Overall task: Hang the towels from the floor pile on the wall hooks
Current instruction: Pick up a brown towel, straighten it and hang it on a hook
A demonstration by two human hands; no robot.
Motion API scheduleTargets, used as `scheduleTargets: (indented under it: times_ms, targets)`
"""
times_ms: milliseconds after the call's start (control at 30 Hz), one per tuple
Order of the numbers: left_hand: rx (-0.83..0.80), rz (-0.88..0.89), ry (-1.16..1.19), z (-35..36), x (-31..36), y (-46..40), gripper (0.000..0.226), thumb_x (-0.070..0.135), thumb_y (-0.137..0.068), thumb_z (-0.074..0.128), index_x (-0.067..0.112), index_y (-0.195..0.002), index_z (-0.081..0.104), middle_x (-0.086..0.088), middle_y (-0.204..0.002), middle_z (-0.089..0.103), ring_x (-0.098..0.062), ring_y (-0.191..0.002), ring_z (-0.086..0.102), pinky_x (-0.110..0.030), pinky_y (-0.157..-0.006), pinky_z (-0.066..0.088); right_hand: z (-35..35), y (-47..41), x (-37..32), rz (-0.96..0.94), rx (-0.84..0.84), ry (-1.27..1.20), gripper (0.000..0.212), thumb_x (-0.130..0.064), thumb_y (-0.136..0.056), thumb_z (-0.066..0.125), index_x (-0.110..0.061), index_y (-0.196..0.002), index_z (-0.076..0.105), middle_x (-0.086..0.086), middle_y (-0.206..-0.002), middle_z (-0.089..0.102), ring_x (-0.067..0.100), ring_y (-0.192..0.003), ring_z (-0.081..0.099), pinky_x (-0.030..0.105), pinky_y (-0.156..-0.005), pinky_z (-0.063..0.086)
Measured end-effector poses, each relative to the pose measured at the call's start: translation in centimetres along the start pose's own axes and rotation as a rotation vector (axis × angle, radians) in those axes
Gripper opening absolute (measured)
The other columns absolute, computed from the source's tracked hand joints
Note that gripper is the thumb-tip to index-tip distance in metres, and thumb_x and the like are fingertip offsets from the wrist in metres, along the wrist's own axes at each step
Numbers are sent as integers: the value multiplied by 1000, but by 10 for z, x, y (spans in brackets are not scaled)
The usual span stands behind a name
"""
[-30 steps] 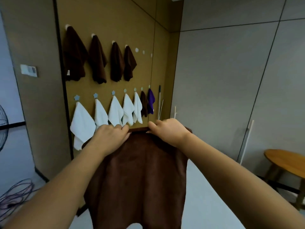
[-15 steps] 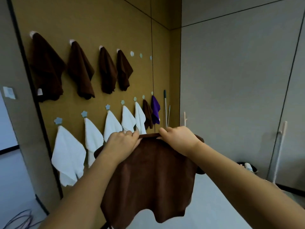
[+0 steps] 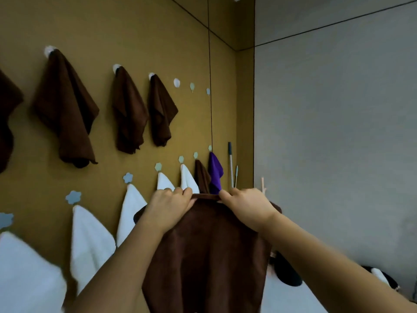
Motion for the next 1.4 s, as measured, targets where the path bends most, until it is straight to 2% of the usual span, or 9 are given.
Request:
scheduleTargets:
  times_ms: [167, 300, 467, 600, 733, 867, 1067, 1167, 1400]
  targets:
    - [14, 41, -12, 66, -7, -34, 39, 36, -84, 38, 12, -56, 52, -3, -41, 45, -20, -26, 41, -15, -36, 26, 38, -51, 45, 2, 30, 37, 24, -25, -100, 39, -14, -122, 41, 8, -93, 55, 27, -73, 59, 31, -57, 43]
    - [-14, 6, -15, 126, -18, -59, 42, 36, -86, 39, 9, -58, 54, -6, -43, 49, -22, -27, 42, -20, -36, 34, 66, -94, 84, 22, 76, 3, 26, -34, -102, 29, -15, -117, 40, 7, -94, 57, 28, -76, 61, 38, -68, 53]
    - [-86, -34, -90, 196, -27, -94, 36, 35, -71, 75, 9, -57, 55, -6, -44, 51, -22, -27, 43, -18, -36, 30, 115, -146, 129, 20, 142, -46, 28, -35, -102, 25, -15, -115, 40, 4, -91, 59, 23, -72, 59, 34, -63, 51]
    - [-56, -132, -137, 241, -41, -139, 40, 44, -76, 59, 11, -54, 56, -4, -42, 50, -21, -29, 47, -17, -37, 29, 142, -190, 180, 8, 218, -38, 32, -38, -103, 21, -14, -109, 40, 2, -82, 56, 24, -65, 55, 31, -53, 40]
    - [-25, -260, -165, 281, -59, -194, 55, 56, -78, 52, 10, -48, 49, -5, -37, 46, -22, -29, 47, -17, -40, 24, 147, -240, 243, -30, 367, -37, 32, -37, -101, 31, -10, -101, 47, 6, -75, 58, 30, -56, 57, 30, -44, 35]
    - [-153, -415, -167, 320, -86, -227, 54, 62, -85, 46, 12, -65, 46, -10, -61, 60, -29, -59, 62, -24, -49, 25, 156, -290, 286, -50, 438, -67, 39, -40, -101, 24, -10, -104, 48, 5, -82, 58, 28, -65, 57, 31, -47, 34]
    - [-289, -293, -409, 359, -125, -288, 48, 60, -95, 22, 17, -79, 38, -2, -78, 58, -21, -78, 63, -27, -55, 32, 160, -382, 326, 80, 544, -175, 38, -41, -101, 25, -13, -102, 50, -4, -73, 45, 19, -59, 44, 27, -42, 22]
    - [-324, -241, -521, 378, -150, -313, 46, 58, -95, 22, 17, -82, 40, -2, -82, 60, -23, -83, 64, -28, -58, 34, 163, -424, 337, 103, 565, -225, 36, -42, -101, 24, -15, -102, 48, -5, -71, 46, 17, -58, 45, 28, -45, 29]
    - [-257, -241, -683, 420, -213, -364, 48, 53, -97, 27, 14, -87, 53, -4, -83, 60, -23, -70, 53, -28, -53, 27, 158, -517, 362, 119, 691, -328, 31, -42, -100, 28, -16, -88, 40, -7, -59, 39, 20, -59, 45, 27, -45, 23]
Point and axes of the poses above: each hand's wrist, its own y-axis away from the middle knuckle, its own z-axis out of the palm, x = y × z, the point moved 10 cm from there along -y, towards the middle knuckle
